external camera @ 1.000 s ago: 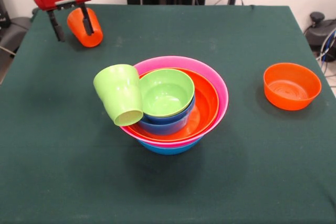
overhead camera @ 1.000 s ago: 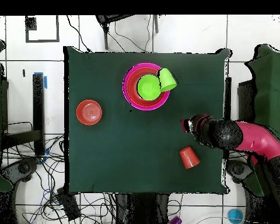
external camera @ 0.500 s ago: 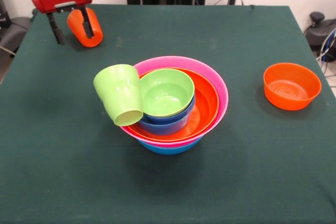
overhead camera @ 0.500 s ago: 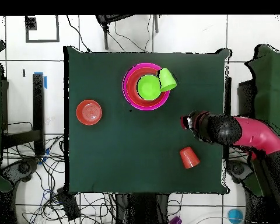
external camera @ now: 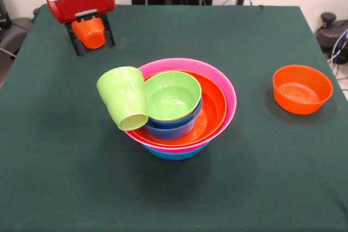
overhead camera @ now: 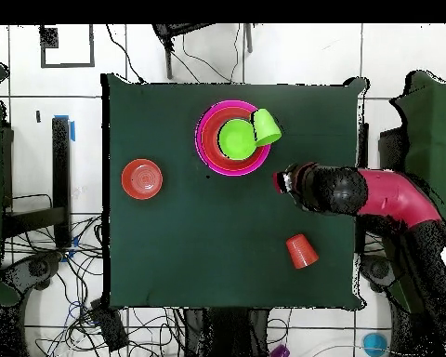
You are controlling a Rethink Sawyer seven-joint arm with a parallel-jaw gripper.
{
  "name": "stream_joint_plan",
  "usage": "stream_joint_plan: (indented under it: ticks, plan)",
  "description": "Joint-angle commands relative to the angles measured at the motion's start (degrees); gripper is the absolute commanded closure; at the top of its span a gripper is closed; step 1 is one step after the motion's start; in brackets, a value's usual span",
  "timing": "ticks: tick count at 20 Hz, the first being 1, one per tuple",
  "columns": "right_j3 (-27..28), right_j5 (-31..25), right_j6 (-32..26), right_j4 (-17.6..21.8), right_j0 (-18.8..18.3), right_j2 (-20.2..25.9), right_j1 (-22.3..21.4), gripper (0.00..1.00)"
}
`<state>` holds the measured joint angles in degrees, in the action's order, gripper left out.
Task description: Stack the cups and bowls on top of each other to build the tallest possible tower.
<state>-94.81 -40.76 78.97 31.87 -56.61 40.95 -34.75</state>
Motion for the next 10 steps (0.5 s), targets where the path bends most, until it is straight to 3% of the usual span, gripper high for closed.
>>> stream_joint_plan:
  ticks: [1, 5, 10]
  plan:
    - [3.5, 1.6, -3.2, 0.7, 1.8, 1.3, 1.0, 0.00]
    - [5.8, -0.5, -3.9, 0.5, 3.0, 1.4, 0.1, 0.00]
    - [5.5, 1.5, -3.9, 0.4, 2.0, 2.0, 1.2, 0.00]
